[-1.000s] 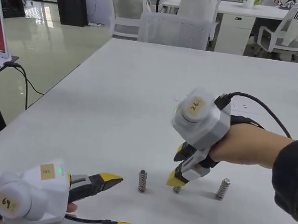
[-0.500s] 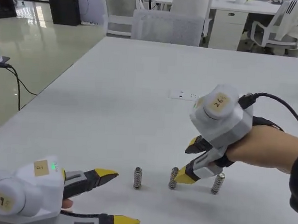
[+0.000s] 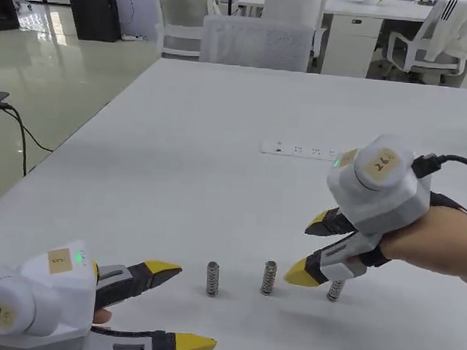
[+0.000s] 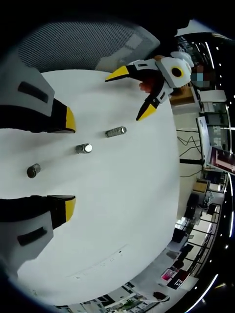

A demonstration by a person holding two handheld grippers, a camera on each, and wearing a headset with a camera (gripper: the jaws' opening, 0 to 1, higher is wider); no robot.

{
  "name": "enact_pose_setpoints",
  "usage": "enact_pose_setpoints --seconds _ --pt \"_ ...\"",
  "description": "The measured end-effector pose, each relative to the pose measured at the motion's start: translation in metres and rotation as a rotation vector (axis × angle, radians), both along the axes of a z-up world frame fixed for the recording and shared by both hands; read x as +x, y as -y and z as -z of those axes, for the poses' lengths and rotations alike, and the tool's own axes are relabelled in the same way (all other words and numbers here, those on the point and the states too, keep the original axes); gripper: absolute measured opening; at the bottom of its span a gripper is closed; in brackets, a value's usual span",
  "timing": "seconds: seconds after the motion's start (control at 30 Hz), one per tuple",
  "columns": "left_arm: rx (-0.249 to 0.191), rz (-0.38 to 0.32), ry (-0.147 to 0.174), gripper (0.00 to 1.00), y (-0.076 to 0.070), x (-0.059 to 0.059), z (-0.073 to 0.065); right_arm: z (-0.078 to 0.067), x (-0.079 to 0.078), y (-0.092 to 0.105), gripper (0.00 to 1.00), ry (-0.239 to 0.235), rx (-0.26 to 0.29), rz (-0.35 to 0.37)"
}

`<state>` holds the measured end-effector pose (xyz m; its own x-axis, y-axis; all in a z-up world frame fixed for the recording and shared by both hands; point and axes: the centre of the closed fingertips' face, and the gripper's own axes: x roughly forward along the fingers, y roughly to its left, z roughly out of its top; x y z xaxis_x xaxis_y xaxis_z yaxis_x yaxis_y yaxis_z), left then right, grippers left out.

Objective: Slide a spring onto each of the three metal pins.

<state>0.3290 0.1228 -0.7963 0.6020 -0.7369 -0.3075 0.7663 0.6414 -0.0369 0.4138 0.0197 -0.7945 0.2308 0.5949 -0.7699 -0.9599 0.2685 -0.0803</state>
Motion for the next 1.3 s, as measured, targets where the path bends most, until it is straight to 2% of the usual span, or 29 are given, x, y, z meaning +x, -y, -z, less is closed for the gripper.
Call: enact_pose_setpoints --seconds 0.37,0.7,1.0,1.23,1.3 --pt "0.002 0.0 0.006 0.58 0.0 0.002 -0.003 -0.008 0.002 0.02 0.55 0.023 0.076 0.059" --pt "0.002 -0.001 0.004 0.58 0.001 0.003 -0.004 -0.005 -0.009 0.041 0.58 0.029 0.089 0.083" --pt "0.002 0.006 0.004 0.59 0.003 0.003 -0.005 -0.002 -0.022 0.053 0.6 0.019 0.13 0.105" --pt "-0.003 0.006 0.003 0.59 0.004 0.001 -0.006 0.002 -0.031 0.061 0.61 0.029 0.161 0.109" --pt "-0.005 0.005 0.001 0.59 0.004 0.002 -0.005 0.002 -0.034 0.063 0.62 0.034 0.185 0.106"
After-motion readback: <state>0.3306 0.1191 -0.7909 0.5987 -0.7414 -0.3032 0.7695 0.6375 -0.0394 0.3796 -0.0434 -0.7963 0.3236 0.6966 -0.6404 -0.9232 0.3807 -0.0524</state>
